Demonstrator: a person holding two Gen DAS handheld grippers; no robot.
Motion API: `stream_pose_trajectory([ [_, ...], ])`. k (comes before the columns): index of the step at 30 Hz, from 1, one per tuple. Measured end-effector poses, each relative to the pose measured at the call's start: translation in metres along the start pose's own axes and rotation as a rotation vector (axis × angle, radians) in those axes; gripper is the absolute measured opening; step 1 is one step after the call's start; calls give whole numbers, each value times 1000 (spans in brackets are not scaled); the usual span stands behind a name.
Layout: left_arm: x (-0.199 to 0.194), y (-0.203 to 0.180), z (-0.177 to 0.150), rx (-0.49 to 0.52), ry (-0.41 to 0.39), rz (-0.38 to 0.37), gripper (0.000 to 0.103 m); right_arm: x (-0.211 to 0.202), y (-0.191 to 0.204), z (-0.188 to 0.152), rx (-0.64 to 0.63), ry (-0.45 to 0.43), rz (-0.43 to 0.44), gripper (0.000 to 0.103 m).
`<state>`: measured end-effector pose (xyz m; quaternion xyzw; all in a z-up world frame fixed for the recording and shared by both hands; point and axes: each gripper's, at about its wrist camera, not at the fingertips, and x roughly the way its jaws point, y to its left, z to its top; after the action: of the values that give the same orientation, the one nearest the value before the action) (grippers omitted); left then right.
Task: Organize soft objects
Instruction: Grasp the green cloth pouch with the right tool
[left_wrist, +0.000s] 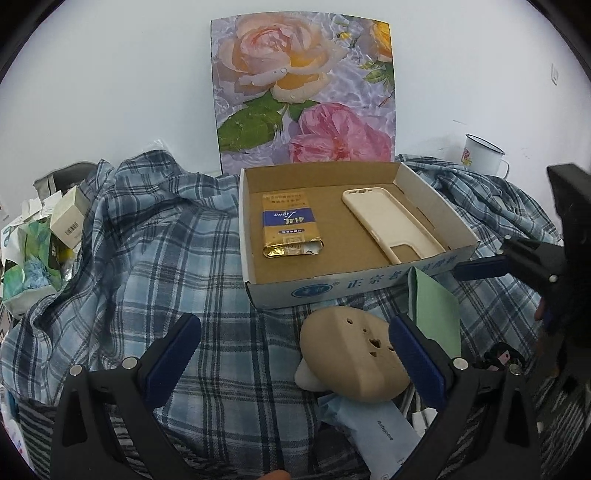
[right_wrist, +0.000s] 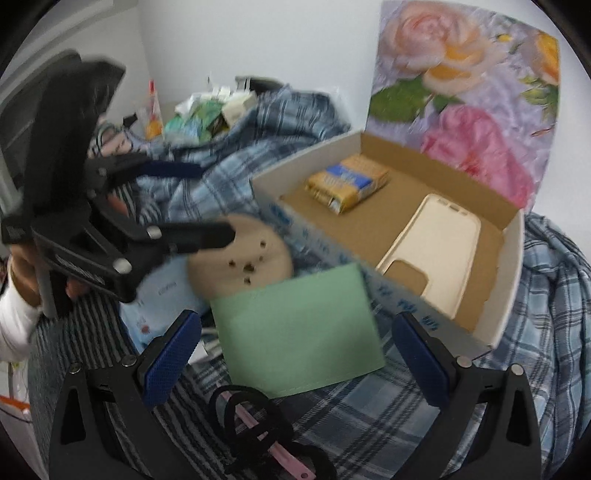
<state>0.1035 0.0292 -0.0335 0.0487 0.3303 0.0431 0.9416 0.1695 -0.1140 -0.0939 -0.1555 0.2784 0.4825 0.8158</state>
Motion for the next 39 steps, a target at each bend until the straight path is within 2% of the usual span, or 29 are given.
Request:
stream_pose_trajectory([
  [2, 0, 0, 0, -2, 1, 0, 103, 5, 2, -1, -15, 17, -30, 103],
  [13, 3, -2, 0, 1, 17, -27, 103, 24, -1, -2, -21, 86, -5, 103],
  [19, 4, -3, -1, 11, 22, -59, 103, 23, -1, -2, -20, 87, -3, 102],
  [22, 1, -5, -1, 32, 21, -94, 103, 17, 0, -2, -30, 78, -16, 101],
  [28, 0, -15, -3, 117, 26, -147, 103, -11, -18, 0, 57, -1, -18, 101],
  [32, 5, -29, -8, 186, 43, -128, 103, -18, -28, 1, 115, -48, -43, 101],
  [36, 14, -31, -11, 197, 75, -111, 103, -18, -30, 2, 136, -54, -46, 101],
  [39, 17, -31, -12, 203, 91, -123, 94, -14, -28, 2, 139, -49, -50, 101],
])
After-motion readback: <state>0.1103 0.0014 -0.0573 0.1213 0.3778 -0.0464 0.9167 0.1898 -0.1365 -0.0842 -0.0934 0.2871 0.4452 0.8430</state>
